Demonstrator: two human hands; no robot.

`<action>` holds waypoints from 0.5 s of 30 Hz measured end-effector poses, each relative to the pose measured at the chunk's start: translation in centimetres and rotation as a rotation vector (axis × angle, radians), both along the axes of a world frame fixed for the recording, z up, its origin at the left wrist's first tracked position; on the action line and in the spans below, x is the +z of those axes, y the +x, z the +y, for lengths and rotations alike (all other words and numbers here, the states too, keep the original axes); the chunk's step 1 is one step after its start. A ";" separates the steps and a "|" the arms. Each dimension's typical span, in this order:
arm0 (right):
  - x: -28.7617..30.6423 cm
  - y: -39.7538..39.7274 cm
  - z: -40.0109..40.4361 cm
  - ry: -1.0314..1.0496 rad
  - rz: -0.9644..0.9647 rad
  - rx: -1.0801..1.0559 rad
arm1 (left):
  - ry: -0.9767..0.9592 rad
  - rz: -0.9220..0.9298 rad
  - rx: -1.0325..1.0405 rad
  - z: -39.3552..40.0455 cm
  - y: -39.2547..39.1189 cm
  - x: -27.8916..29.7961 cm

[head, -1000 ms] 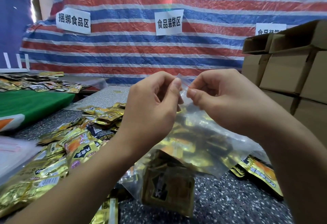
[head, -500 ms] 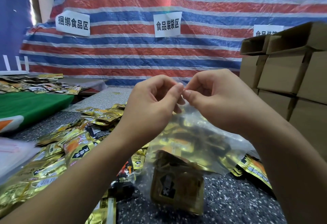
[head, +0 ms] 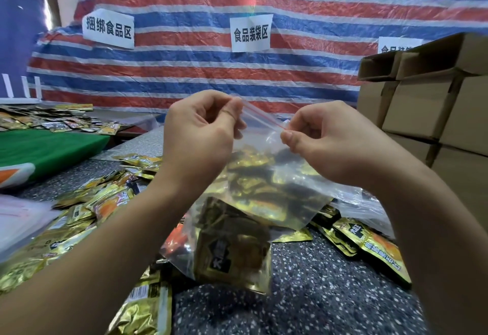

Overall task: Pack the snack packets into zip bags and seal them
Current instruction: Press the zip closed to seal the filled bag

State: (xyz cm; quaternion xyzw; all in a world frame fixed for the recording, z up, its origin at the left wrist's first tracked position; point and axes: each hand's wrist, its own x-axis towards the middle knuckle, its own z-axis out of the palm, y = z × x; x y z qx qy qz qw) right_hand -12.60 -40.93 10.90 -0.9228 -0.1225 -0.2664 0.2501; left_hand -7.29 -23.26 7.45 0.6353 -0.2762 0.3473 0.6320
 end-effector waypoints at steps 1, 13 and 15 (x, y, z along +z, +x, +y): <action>0.0 0.0 -0.2 -0.003 0.010 -0.008 | -0.013 0.004 0.011 0.3 0.1 0.1; 0.4 0.4 -2.3 -0.082 0.044 -0.068 | -0.053 0.004 0.097 1.7 1.0 0.5; 0.5 0.4 -2.4 -0.100 0.034 -0.081 | -0.064 -0.003 0.110 1.8 1.3 0.6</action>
